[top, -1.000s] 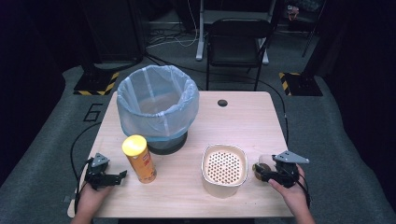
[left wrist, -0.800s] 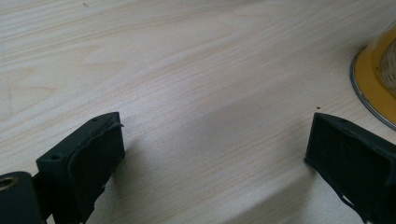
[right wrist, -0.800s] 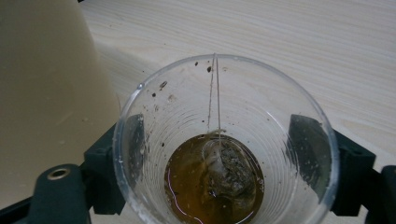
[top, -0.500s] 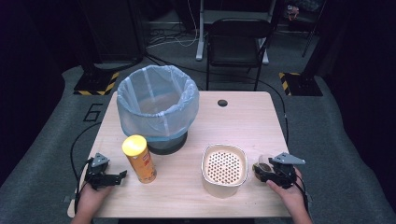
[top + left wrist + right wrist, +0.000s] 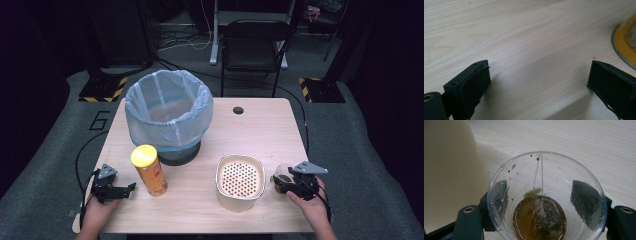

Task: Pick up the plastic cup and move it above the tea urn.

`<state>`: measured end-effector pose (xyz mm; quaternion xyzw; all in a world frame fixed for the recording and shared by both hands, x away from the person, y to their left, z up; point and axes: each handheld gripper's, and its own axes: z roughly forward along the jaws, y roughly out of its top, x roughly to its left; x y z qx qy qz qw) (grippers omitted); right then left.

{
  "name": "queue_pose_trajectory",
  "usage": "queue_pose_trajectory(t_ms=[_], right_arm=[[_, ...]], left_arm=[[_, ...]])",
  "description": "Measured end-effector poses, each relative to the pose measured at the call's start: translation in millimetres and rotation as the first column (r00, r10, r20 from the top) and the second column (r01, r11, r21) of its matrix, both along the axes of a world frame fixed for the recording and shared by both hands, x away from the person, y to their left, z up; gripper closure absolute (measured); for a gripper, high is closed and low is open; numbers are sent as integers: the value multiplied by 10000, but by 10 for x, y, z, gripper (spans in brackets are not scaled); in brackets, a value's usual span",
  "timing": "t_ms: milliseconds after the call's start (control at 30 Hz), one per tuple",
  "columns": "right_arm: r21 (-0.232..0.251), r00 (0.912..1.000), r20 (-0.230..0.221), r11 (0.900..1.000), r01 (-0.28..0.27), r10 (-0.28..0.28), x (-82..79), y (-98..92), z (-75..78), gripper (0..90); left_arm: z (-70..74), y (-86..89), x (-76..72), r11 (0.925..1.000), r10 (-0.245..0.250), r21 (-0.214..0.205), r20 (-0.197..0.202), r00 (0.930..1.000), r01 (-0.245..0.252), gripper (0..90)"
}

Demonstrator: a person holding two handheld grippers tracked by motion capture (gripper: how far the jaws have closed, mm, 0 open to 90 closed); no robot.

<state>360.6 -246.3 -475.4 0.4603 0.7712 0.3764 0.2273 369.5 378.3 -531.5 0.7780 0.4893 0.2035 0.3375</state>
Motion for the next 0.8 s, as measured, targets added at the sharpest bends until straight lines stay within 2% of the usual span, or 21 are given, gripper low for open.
queue_pose_trajectory(t_ms=[133, 233, 267, 633, 667, 733, 800], right_arm=[[-188, 9989, 85, 9987, -468, 470, 44, -1, 89, 301], [-245, 9979, 183, 9978, -613, 618, 80, 10, 124, 301], [-379, 9952, 362, 9952, -900, 914, 113, 25, 161, 301], [-783, 9866, 525, 9856, -1501, 1545, 335, 140, 337, 311], [-1015, 9844, 568, 9819, -1601, 1664, 383, 168, 405, 312], [-1124, 9826, 654, 9797, -1659, 1739, 405, 182, 436, 313], [-1378, 9780, 716, 9730, -1849, 1960, 445, 205, 501, 315]], left_arm=[[-2, -1, 0, 10000, 8, -15, 23, 10000, -8, 42], [-1, -1, 0, 10000, 5, -2, 10, 10000, -5, 42], [1, 0, 0, 10000, -3, 0, -6, 10000, 3, 42], [1, 1, 0, 10000, -7, 4, -15, 10000, 7, 42], [1, 1, 0, 10000, -10, -5, -10, 10000, 10, 42], [0, 1, 0, 10000, -10, -4, -9, 10000, 10, 42], [0, 0, 0, 10000, -6, -9, -10, 10000, 6, 42]])
